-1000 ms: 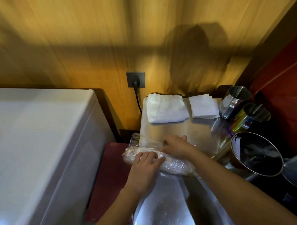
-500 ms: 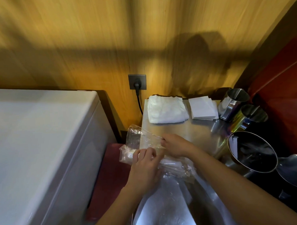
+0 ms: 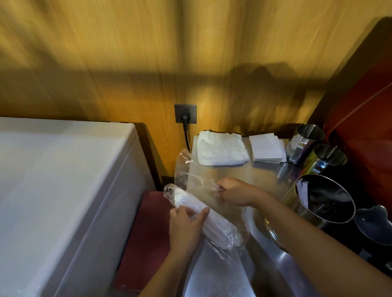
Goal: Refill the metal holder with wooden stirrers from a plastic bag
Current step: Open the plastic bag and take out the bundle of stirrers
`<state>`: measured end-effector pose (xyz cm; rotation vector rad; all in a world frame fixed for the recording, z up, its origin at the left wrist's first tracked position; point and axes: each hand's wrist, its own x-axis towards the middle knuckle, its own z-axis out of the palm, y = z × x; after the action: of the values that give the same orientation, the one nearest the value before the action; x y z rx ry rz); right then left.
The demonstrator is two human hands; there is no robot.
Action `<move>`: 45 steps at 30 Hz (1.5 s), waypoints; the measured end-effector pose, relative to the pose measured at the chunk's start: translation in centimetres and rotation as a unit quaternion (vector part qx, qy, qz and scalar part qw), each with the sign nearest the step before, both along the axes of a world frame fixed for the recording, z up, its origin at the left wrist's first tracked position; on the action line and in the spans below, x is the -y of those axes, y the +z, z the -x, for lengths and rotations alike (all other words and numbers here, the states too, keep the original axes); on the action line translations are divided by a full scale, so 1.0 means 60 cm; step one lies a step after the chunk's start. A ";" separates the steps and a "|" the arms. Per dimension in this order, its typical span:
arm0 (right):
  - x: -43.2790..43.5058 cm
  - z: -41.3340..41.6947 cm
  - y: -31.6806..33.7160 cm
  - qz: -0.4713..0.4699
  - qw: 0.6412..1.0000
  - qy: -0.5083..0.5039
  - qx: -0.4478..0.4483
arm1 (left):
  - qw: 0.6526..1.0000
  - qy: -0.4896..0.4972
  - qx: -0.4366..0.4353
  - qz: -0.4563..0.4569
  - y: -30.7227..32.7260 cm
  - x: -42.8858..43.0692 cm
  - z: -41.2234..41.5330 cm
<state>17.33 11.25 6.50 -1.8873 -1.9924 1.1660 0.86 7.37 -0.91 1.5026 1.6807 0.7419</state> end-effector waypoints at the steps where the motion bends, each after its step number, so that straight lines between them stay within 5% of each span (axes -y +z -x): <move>1: 0.003 0.002 -0.004 0.010 1.000 -0.009 -0.006 | 0.999 0.020 0.025 0.026 0.004 0.000 -0.006; 6: 0.020 0.016 -0.001 0.038 0.992 -0.044 -0.110 | 0.991 0.060 0.056 0.105 0.017 0.002 -0.027; 9: 0.020 0.019 0.012 0.045 0.978 -0.069 -0.193 | 0.972 0.061 0.175 0.144 0.019 -0.002 -0.022; 13: 0.017 0.010 0.027 -0.006 0.958 -0.113 -0.264 | 0.884 0.091 0.394 0.236 0.012 -0.002 -0.001; 16: 0.016 0.013 0.036 -0.051 0.955 -0.144 -0.253 | 0.819 0.104 0.486 0.286 0.002 0.001 0.012; 19: 0.015 0.017 0.037 -0.061 0.961 -0.167 -0.212 | 0.792 0.094 0.521 0.303 0.000 0.000 0.013; 23: 0.024 0.019 0.050 -0.022 0.978 -0.053 -0.198 | 0.827 0.047 0.506 0.240 -0.001 -0.002 0.010; 27: 0.022 0.009 0.054 -0.025 0.986 -0.101 -0.131 | 0.896 0.085 0.386 0.204 -0.007 0.001 0.004; 30: 0.024 0.008 0.066 -0.010 0.982 -0.096 -0.163 | 0.939 0.107 0.281 0.166 -0.010 0.005 -0.005; 36: 0.030 0.009 0.081 0.025 0.968 -0.078 -0.238 | 0.894 0.054 0.399 0.198 0.011 0.012 -0.011; 39: 0.033 0.006 0.088 0.041 0.944 -0.071 -0.318 | 0.920 0.095 0.345 0.159 -0.002 0.016 -0.007; 45: 0.035 -0.002 0.106 -0.004 0.965 -0.059 -0.256 | 0.961 0.088 0.219 0.142 -0.027 0.021 0.005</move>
<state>17.47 9.17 12.85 -1.4750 -1.5777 1.4277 0.56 6.13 -2.52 0.9168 1.5121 0.8175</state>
